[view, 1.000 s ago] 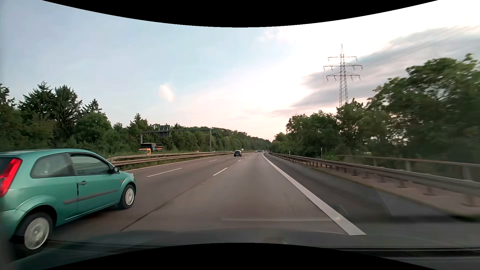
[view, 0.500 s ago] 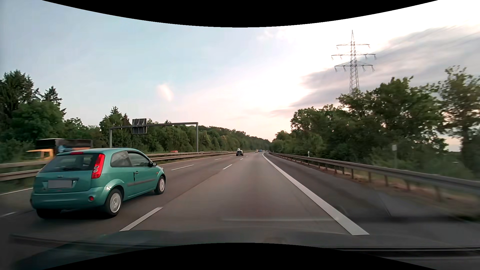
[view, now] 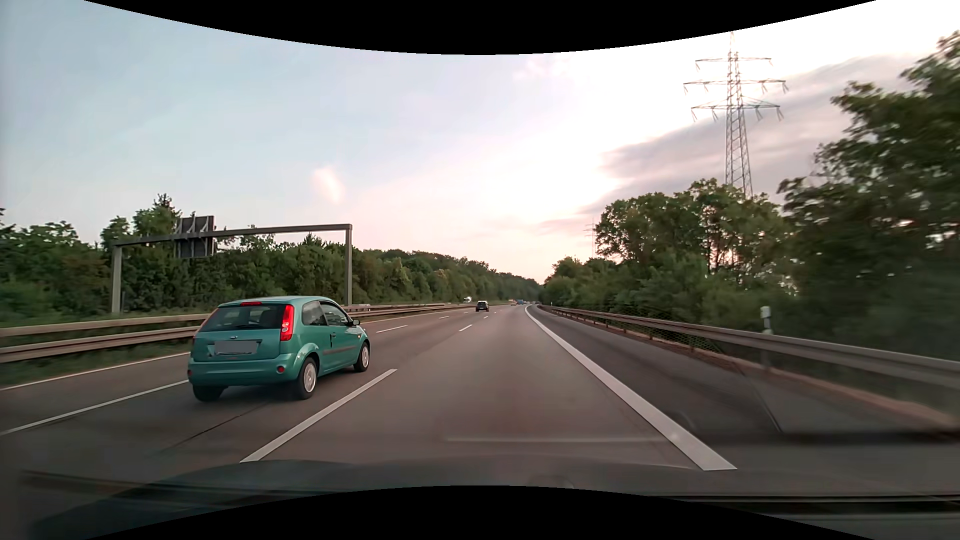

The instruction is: Follow the waypoints while adhering to traffic rules and regulations

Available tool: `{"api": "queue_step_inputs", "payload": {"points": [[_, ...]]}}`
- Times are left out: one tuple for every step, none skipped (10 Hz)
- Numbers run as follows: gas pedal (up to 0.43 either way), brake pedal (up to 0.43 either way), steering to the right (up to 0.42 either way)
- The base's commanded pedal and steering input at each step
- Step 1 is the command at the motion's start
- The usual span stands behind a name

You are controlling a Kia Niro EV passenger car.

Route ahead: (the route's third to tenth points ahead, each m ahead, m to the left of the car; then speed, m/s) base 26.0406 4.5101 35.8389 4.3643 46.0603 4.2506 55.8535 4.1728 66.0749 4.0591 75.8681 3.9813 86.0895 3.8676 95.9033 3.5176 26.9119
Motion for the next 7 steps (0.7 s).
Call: {"api": "queue_step_inputs", "payload": {"points": [[0.24, 0.0, -0.001], [0.24, 0.0, -0.001], [0.24, 0.0, -0.001], [0.24, 0.0, -0.001], [0.24, 0.0, -0.001], [0.24, 0.0, -0.001], [0.24, 0.0, -0.001]]}}
